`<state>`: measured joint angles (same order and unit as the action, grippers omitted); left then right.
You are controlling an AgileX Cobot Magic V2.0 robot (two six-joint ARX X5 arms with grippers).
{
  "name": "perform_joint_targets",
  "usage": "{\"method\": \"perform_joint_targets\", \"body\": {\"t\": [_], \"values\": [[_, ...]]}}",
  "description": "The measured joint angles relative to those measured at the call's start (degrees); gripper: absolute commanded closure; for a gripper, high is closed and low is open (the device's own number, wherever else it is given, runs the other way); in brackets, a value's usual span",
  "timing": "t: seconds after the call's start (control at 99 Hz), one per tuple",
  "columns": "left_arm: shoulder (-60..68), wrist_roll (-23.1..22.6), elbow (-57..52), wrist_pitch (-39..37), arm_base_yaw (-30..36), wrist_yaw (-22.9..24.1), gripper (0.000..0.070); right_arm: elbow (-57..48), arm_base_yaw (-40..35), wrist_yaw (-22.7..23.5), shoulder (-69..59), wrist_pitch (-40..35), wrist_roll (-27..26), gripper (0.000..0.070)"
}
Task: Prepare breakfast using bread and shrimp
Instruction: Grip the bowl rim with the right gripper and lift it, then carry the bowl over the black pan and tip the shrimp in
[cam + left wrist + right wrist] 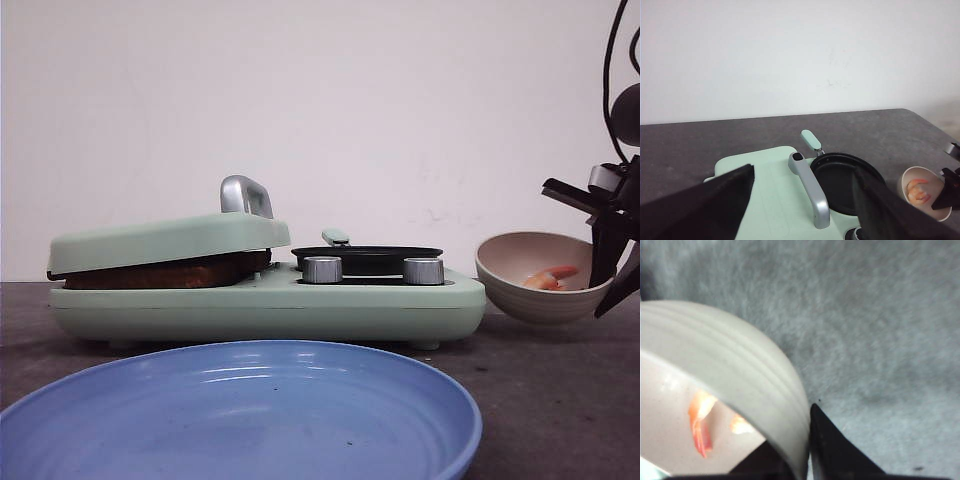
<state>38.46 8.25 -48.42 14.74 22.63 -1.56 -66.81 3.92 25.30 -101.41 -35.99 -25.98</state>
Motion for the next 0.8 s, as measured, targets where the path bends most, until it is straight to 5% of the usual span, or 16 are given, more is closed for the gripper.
{"method": "perform_joint_targets", "body": {"t": [0.414, 0.606, 0.798], "values": [[0.1, 0.0, 0.0, 0.0, 0.0, 0.0, 0.0346, -0.1, -0.6, 6.3, 7.7, 13.8, -2.7, 0.0696], [0.2, 0.0, 0.0, 0.0, 0.0, 0.0, 0.0346, -0.1, -5.7, 5.7, 7.7, 20.0, -5.4, 0.0696], [0.2, 0.0, 0.0, 0.0, 0.0, 0.0, 0.0346, -0.2, -12.2, 0.1, 7.7, 27.8, -6.4, 0.0696]]}}
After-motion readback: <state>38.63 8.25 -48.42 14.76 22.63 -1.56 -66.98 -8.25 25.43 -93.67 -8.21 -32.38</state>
